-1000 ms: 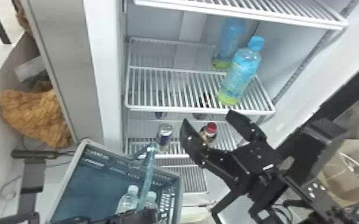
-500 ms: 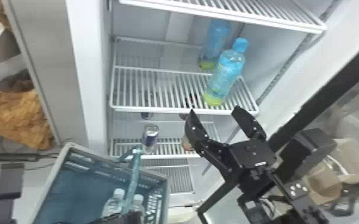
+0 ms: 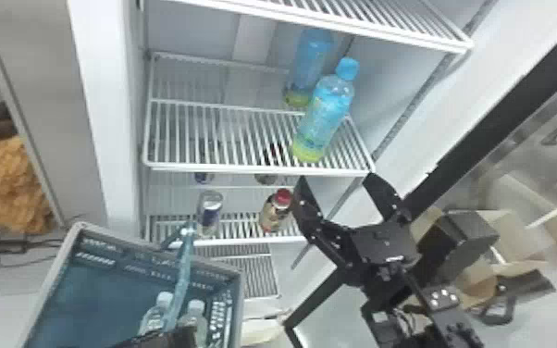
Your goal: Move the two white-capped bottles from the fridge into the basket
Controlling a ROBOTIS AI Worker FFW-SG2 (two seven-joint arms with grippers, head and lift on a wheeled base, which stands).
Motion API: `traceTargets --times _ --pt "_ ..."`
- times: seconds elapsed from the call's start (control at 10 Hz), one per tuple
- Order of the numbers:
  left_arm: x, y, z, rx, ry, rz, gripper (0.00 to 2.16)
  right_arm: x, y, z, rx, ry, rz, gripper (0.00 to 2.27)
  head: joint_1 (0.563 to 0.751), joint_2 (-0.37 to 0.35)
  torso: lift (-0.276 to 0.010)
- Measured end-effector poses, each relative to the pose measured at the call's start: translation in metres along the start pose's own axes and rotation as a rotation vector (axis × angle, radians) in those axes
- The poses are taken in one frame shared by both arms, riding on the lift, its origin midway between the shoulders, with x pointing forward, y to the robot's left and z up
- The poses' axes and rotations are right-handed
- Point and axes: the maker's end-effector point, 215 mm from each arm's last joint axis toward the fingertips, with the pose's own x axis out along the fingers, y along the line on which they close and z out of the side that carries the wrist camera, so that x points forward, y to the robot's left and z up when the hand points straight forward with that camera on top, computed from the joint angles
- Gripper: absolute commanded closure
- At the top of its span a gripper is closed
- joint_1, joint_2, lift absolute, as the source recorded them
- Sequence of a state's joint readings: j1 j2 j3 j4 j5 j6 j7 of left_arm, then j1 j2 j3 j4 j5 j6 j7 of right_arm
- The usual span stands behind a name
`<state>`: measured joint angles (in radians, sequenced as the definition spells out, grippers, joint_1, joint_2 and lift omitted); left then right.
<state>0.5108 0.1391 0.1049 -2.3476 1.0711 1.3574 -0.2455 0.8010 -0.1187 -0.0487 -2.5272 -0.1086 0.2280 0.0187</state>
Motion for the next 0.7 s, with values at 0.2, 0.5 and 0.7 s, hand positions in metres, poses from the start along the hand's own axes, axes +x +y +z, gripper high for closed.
traceTargets --times 0.2,0.5,0.7 --pt "0.0006 -0.0007 0.0003 0.003 0.002 -0.002 1.21 0.001 0.0015 -0.0015 0.006 -0.005 0.008 0.04 0.695 -0.35 0.0" --pt "0.0006 -0.0008 0.0002 0.004 0.002 -0.002 1.21 0.004 0.0037 -0.0024 0.011 -0.014 0.022 0.04 0.695 -0.35 0.0" --pt "0.0006 -0.0013 0.0002 0.003 0.002 -0.003 1.21 0.004 0.0039 -0.002 0.013 -0.016 0.023 0.04 0.695 -0.35 0.0"
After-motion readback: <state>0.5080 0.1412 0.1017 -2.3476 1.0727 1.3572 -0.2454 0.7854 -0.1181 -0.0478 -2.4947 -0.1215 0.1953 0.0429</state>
